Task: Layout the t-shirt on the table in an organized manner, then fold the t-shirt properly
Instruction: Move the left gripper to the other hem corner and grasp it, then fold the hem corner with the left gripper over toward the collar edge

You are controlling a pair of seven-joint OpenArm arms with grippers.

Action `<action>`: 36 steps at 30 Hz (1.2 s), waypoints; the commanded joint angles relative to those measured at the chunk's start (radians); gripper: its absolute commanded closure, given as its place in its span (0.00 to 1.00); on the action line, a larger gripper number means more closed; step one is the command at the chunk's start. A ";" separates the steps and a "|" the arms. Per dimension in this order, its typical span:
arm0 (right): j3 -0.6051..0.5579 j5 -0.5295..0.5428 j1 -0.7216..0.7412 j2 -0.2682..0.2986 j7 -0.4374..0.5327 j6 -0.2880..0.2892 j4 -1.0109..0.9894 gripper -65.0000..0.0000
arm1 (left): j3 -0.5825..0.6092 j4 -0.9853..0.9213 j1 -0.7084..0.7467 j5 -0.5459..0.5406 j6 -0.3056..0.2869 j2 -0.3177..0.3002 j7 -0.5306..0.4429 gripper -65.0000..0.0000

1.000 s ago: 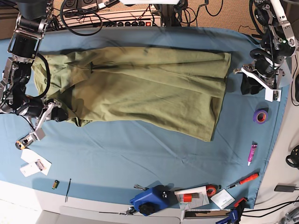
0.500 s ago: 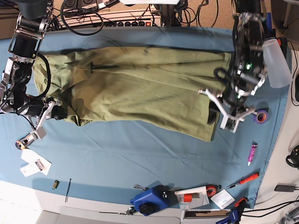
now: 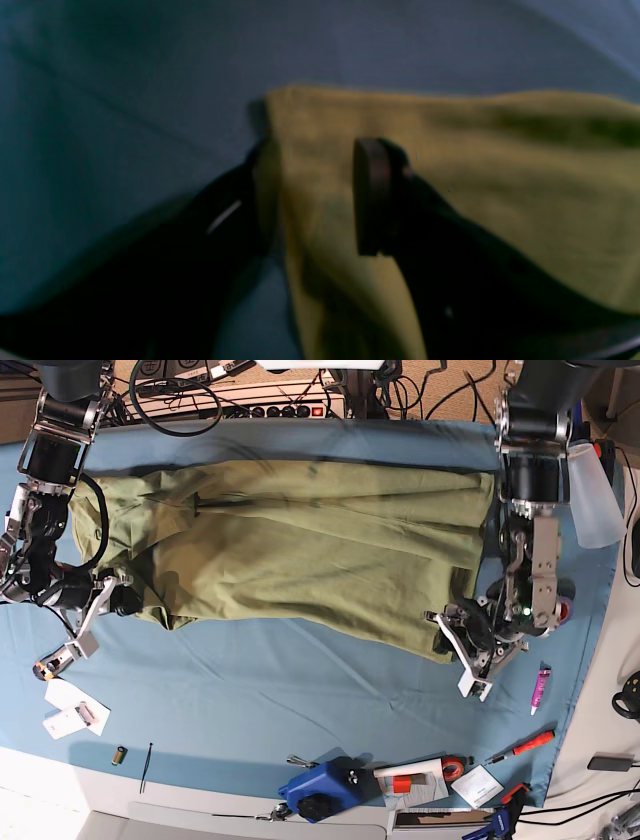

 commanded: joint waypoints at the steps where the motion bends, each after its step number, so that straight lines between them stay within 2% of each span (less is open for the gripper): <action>1: 0.008 0.014 0.024 0.022 0.016 0.001 0.016 1.00 | -0.003 -0.016 -0.042 -0.017 -0.018 -0.007 -0.011 0.61; 3: 0.008 0.014 0.024 0.022 0.016 0.001 0.016 1.00 | -0.003 -0.076 -0.063 -0.053 -0.041 -0.007 -0.002 0.61; 7: 0.008 0.015 0.024 0.022 0.016 0.001 0.016 1.00 | -0.003 -0.151 -0.076 -0.048 -0.025 -0.007 -0.054 0.61; 15: 0.008 0.015 0.024 0.022 0.016 0.001 0.016 1.00 | -0.003 -0.176 -0.075 -0.127 -0.064 -0.001 -0.020 0.62; 17: 0.008 0.017 0.024 0.022 0.017 0.001 0.016 1.00 | -0.003 -0.176 -0.075 -0.140 -0.064 -0.001 -0.020 0.72; 20: 0.008 0.018 0.024 0.022 0.020 0.001 0.016 1.00 | -0.003 -0.176 -0.075 -0.140 -0.064 -0.001 -0.020 0.97; 21: 0.008 0.018 0.024 0.022 0.021 0.001 0.016 1.00 | -0.003 -0.176 -0.075 -0.140 -0.064 -0.001 -0.020 1.00; 29: 0.040 0.019 0.027 0.022 0.110 0.001 0.021 1.00 | -0.012 -0.142 -0.076 -0.195 -0.019 -0.011 0.031 1.00; 33: 0.134 0.037 0.027 0.022 0.130 0.001 0.027 1.00 | -0.066 -0.068 -0.075 -0.264 -0.020 -0.010 0.109 1.00; 36: 0.224 0.092 0.027 0.022 0.098 0.001 0.027 1.00 | -0.122 -0.004 -0.071 -0.333 -0.044 -0.010 0.180 1.00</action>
